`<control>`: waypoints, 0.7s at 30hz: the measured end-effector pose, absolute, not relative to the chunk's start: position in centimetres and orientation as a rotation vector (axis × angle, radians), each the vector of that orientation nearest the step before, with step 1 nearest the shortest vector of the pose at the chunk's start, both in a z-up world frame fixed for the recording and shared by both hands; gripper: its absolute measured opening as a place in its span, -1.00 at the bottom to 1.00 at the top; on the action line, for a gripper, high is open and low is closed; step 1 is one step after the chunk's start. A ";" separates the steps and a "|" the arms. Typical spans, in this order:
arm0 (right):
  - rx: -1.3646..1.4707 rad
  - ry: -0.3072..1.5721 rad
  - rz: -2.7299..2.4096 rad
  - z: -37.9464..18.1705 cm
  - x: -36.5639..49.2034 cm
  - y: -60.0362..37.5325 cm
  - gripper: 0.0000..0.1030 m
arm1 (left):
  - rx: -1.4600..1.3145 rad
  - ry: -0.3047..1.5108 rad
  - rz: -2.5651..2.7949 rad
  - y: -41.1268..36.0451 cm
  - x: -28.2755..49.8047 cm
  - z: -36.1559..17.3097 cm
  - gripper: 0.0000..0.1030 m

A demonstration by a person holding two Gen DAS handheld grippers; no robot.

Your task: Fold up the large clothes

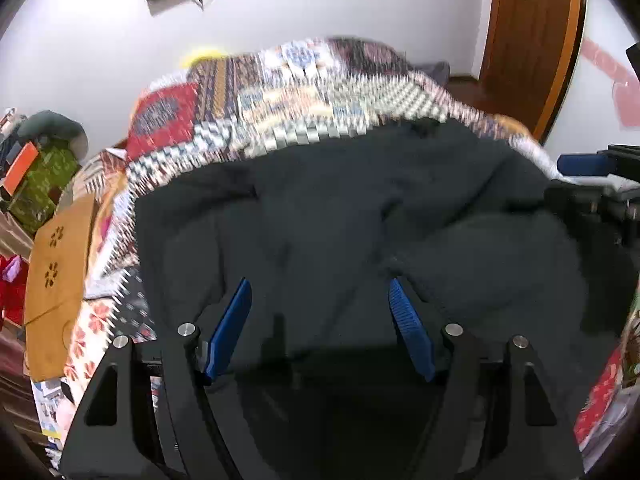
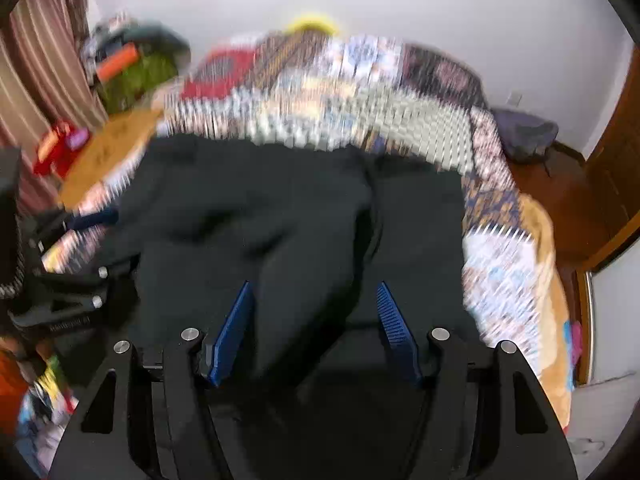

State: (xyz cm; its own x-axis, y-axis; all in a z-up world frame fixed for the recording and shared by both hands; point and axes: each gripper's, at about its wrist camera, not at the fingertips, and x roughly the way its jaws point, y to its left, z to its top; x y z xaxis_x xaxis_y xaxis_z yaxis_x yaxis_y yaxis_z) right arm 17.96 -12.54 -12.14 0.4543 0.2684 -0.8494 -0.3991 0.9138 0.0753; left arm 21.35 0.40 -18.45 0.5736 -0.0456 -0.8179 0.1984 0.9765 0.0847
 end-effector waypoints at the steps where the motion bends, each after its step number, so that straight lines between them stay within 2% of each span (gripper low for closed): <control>1: -0.160 1.051 0.409 -13.6 18.0 -12.3 0.18 | 0.184 0.981 -0.145 0.2 21.6 -19.7 0.37; 5: -0.137 1.126 0.402 -16.8 17.8 -13.1 0.18 | 0.165 1.052 -0.137 0.4 22.0 -22.9 0.42; 10: -0.068 1.143 0.398 -15.8 17.7 -14.4 0.19 | 0.102 1.072 -0.130 1.2 22.1 -22.9 0.46; 15: -0.109 1.081 0.401 -13.1 16.4 -14.5 0.19 | 0.179 1.007 -0.089 1.3 21.0 -20.3 0.45; 21: -0.123 0.974 0.348 -10.0 14.8 -16.6 0.19 | 0.114 0.893 -0.035 4.9 19.1 -14.7 0.46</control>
